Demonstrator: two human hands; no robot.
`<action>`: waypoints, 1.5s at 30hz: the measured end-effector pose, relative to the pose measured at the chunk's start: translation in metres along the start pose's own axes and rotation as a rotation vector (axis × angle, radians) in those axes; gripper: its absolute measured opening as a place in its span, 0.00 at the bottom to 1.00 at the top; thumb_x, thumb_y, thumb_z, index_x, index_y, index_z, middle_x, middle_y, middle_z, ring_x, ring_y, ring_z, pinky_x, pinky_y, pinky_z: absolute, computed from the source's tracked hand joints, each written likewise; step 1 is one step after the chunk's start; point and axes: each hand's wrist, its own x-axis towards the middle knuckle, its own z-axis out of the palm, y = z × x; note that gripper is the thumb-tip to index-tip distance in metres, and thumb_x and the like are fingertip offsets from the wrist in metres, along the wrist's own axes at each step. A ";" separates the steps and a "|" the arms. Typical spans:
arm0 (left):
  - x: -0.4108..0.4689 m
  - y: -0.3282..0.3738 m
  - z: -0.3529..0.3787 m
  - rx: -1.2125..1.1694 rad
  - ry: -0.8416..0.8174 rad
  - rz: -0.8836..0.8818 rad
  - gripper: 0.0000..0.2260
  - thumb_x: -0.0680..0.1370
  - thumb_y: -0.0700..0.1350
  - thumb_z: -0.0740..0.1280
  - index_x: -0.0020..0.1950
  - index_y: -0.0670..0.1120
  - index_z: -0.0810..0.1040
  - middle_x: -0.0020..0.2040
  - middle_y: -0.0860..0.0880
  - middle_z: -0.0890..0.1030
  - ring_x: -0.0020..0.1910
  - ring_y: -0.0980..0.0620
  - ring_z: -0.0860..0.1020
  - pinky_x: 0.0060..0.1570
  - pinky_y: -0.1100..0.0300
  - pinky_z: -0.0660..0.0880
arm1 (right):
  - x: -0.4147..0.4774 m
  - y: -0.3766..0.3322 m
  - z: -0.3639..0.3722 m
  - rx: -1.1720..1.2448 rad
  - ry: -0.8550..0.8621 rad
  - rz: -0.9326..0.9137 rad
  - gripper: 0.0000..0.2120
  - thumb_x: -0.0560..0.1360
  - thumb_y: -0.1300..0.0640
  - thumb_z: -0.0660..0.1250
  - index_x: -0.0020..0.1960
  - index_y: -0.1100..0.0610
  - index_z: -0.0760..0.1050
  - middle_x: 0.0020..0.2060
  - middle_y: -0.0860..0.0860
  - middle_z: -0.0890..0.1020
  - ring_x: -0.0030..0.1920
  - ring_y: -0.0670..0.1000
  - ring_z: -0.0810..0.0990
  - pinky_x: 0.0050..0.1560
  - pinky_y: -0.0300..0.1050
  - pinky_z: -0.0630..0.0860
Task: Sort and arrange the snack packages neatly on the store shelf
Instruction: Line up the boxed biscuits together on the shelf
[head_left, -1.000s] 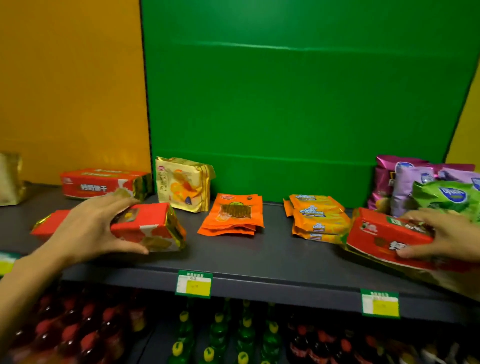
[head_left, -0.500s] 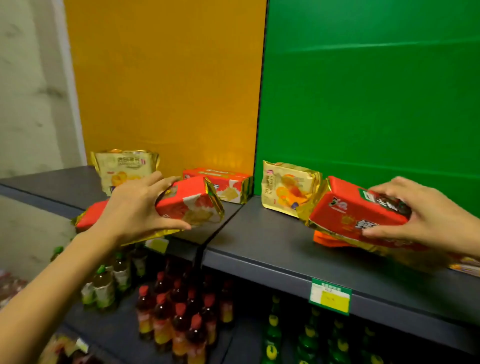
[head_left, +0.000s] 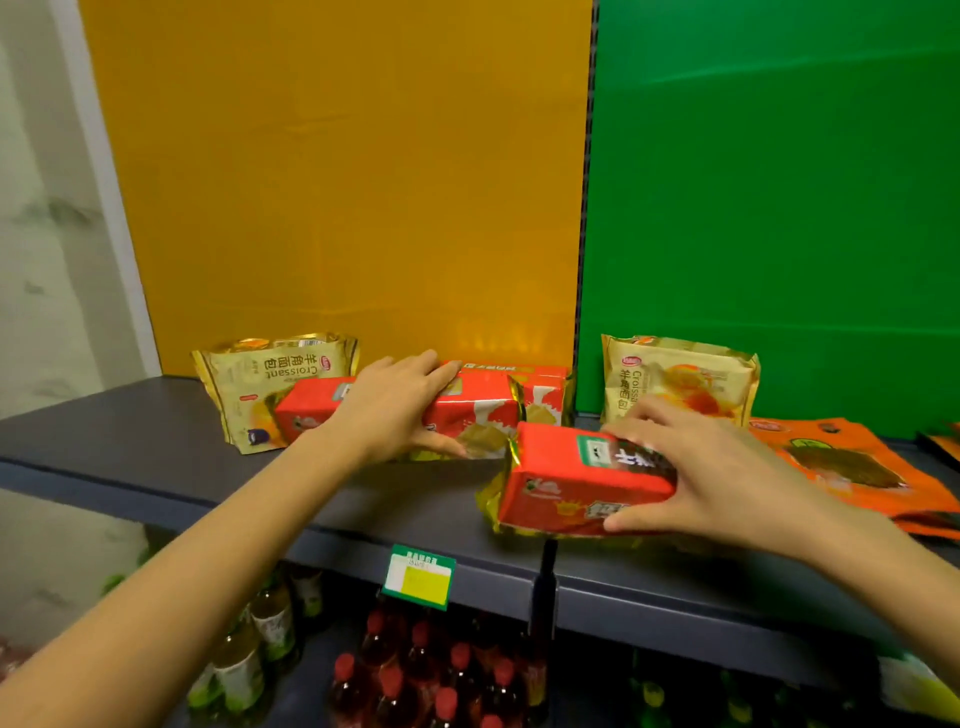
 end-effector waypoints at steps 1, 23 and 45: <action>0.010 -0.001 0.007 -0.010 -0.015 0.002 0.44 0.64 0.69 0.66 0.73 0.45 0.63 0.58 0.44 0.74 0.57 0.43 0.75 0.51 0.54 0.69 | 0.009 -0.003 0.005 -0.010 -0.020 -0.011 0.38 0.62 0.28 0.63 0.68 0.42 0.65 0.55 0.41 0.70 0.50 0.41 0.71 0.47 0.37 0.71; 0.127 -0.024 0.096 -0.418 -0.185 0.212 0.32 0.73 0.66 0.59 0.72 0.51 0.65 0.69 0.45 0.69 0.68 0.47 0.69 0.64 0.52 0.67 | 0.109 -0.025 0.076 -0.092 -0.010 0.075 0.33 0.68 0.31 0.60 0.68 0.47 0.60 0.67 0.45 0.70 0.66 0.47 0.70 0.62 0.43 0.68; 0.011 -0.083 0.138 -1.670 -0.199 -0.694 0.46 0.65 0.73 0.60 0.76 0.51 0.52 0.74 0.50 0.64 0.71 0.49 0.65 0.71 0.50 0.60 | 0.118 -0.018 0.101 0.553 0.532 0.615 0.44 0.67 0.30 0.58 0.75 0.47 0.48 0.75 0.47 0.55 0.74 0.46 0.56 0.70 0.43 0.55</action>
